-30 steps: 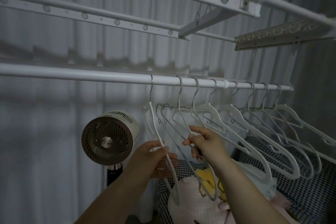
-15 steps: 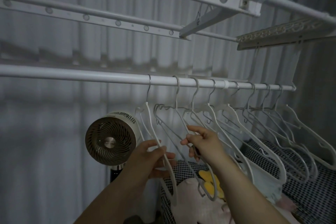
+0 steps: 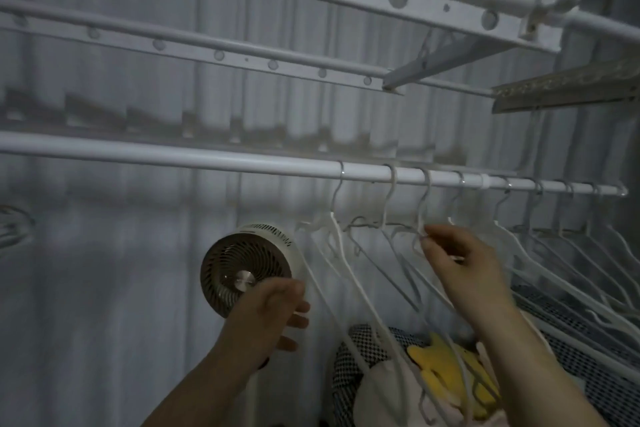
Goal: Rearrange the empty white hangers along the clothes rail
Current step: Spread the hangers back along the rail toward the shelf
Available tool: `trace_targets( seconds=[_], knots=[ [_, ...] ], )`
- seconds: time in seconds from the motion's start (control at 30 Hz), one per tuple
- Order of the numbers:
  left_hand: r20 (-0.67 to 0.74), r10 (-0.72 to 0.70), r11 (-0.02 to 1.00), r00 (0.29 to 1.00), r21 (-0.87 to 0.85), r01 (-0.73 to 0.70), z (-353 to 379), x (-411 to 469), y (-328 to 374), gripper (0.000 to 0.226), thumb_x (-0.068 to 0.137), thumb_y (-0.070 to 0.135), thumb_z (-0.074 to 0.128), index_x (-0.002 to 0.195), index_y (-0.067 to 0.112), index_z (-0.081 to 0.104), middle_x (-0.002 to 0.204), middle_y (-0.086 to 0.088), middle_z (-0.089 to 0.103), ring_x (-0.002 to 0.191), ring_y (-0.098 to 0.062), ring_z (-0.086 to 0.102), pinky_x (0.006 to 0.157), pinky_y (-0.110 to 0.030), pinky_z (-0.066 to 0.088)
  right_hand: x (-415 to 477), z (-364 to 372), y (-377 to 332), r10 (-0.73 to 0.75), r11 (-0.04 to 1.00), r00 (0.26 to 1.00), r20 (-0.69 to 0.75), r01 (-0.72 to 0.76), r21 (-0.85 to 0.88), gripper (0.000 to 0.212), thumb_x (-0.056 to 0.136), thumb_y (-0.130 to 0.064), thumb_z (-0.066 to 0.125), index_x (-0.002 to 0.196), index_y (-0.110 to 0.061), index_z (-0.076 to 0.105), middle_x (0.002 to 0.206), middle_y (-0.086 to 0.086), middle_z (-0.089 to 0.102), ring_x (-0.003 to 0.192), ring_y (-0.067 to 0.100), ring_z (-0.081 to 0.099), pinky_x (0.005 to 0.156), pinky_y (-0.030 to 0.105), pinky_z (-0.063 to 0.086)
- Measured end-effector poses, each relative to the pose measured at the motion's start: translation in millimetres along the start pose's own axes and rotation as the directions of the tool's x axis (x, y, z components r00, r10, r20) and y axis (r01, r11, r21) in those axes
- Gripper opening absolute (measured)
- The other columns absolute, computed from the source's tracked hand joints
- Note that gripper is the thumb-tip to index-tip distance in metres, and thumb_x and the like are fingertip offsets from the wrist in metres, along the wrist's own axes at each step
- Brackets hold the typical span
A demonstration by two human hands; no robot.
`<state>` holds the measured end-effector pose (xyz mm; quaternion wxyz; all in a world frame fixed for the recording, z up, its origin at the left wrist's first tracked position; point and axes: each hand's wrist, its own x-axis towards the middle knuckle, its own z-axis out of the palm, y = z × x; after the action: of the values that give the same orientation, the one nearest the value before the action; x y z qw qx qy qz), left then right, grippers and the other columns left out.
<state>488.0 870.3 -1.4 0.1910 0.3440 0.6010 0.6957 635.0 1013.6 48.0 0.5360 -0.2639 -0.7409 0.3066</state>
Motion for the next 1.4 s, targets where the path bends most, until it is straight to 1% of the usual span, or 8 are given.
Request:
trace_targets(
  seconds=[0.27, 0.4, 0.5, 0.67, 0.83, 1.0, 1.17, 1.4],
  knots=[
    [-0.263, 0.373, 0.89, 0.89, 0.373, -0.262, -157.8, -26.6, 16.7, 0.03, 0.083, 0.008, 0.058, 0.067, 0.033, 0.059, 0.061, 0.02, 0.068, 0.063, 0.009, 0.058, 0.055, -0.011, 0.044, -43.3, 102.7, -97.0, -0.204, 0.973, 0.962, 0.184, 0.178, 0.147, 0.015, 0.084, -0.008, 0.06, 0.086, -0.022, 0.062, 0.076, -0.019, 0.058, 0.064, -0.021, 0.054, 0.06, -0.005, 0.041],
    [-0.45, 0.521, 0.808, 0.725, 0.535, -0.248, -269.9, -56.5, 34.6, 0.02, 0.078, 0.03, 0.063, 0.063, 0.042, 0.059, 0.07, 0.017, 0.063, 0.065, 0.015, 0.056, 0.055, 0.002, 0.037, -80.4, 203.9, -142.3, -0.207, 0.971, 0.904, 0.375, 0.142, 0.192, 0.016, 0.084, -0.008, 0.06, 0.085, -0.024, 0.061, 0.072, -0.012, 0.058, 0.061, -0.005, 0.058, 0.059, 0.002, 0.041],
    [-0.512, 0.614, 0.729, 0.601, 0.661, -0.181, -341.9, -85.1, 44.9, 0.02, 0.08, 0.028, 0.057, 0.07, 0.044, 0.053, 0.078, 0.019, 0.057, 0.07, -0.004, 0.055, 0.057, 0.003, 0.035, -110.1, 278.8, -174.1, -0.14, 0.974, 0.831, 0.538, 0.017, 0.226, 0.012, 0.088, -0.01, 0.056, 0.094, -0.019, 0.062, 0.071, -0.007, 0.056, 0.061, 0.003, 0.051, 0.051, 0.003, 0.04],
    [-0.427, 0.754, 0.482, 0.499, 0.876, 0.02, -432.7, -119.3, 63.4, 0.036, 0.076, 0.039, 0.042, 0.091, 0.018, 0.066, 0.092, -0.008, 0.066, 0.094, -0.033, 0.057, 0.079, -0.042, 0.046, -150.3, 376.7, -224.2, -0.032, 0.908, 0.702, 0.711, -0.277, 0.315, 0.021, 0.087, -0.001, 0.054, 0.107, 0.001, 0.062, 0.07, 0.0, 0.057, 0.061, 0.009, 0.052, 0.048, 0.006, 0.043],
    [-0.545, 0.557, 0.687, 0.627, 0.726, 0.02, -483.8, -120.1, 63.5, 0.011, 0.087, 0.016, 0.058, 0.096, 0.023, 0.061, 0.098, 0.002, 0.055, 0.097, -0.021, 0.052, 0.076, -0.029, 0.035, -183.8, 440.0, -266.2, 0.023, 0.785, 0.591, 0.806, -0.51, 0.352, 0.025, 0.09, -0.001, 0.048, 0.114, 0.0, 0.055, 0.071, -0.001, 0.056, 0.061, 0.006, 0.051, 0.048, 0.009, 0.044],
    [-0.582, 0.386, 0.72, 0.716, 0.675, 0.161, -509.7, -117.7, 39.4, 0.017, 0.088, 0.011, 0.053, 0.101, 0.02, 0.06, 0.096, 0.002, 0.057, 0.096, -0.021, 0.056, 0.08, -0.028, 0.037, -213.0, 477.3, -294.6, 0.044, 0.694, 0.472, 0.881, -0.649, 0.313, 0.016, 0.091, -0.008, 0.05, 0.082, -0.02, 0.046, 0.076, 0.002, 0.051, 0.058, 0.008, 0.046, 0.05, 0.015, 0.039],
    [-0.539, 0.283, 0.783, 0.793, 0.607, 0.133, -504.2, -118.1, 27.7, 0.019, 0.088, 0.008, 0.052, 0.086, 0.026, 0.056, 0.084, 0.002, 0.061, 0.076, -0.012, 0.06, 0.07, -0.029, 0.047, -230.7, 488.6, -305.2, 0.034, 0.692, 0.447, 0.894, -0.656, 0.302, 0.057, 0.089, -0.016, 0.057, 0.135, -0.018, 0.024, 0.092, 0.004, 0.057, 0.06, 0.008, 0.053, 0.059, 0.02, 0.043],
    [-0.423, 0.067, 0.932, 0.904, 0.35, 0.094, -484.9, -126.4, 28.2, 0.032, 0.082, 0.006, 0.061, 0.087, 0.038, 0.056, 0.077, 0.007, 0.064, 0.051, -0.003, 0.06, 0.046, -0.012, 0.045, -235.0, 480.4, -304.7, 0.076, 0.723, 0.495, 0.865, -0.625, 0.294, 0.061, 0.087, -0.022, 0.059, 0.138, -0.021, 0.026, 0.085, -0.002, 0.055, 0.062, 0.008, 0.052, 0.059, 0.02, 0.043]
  ],
)
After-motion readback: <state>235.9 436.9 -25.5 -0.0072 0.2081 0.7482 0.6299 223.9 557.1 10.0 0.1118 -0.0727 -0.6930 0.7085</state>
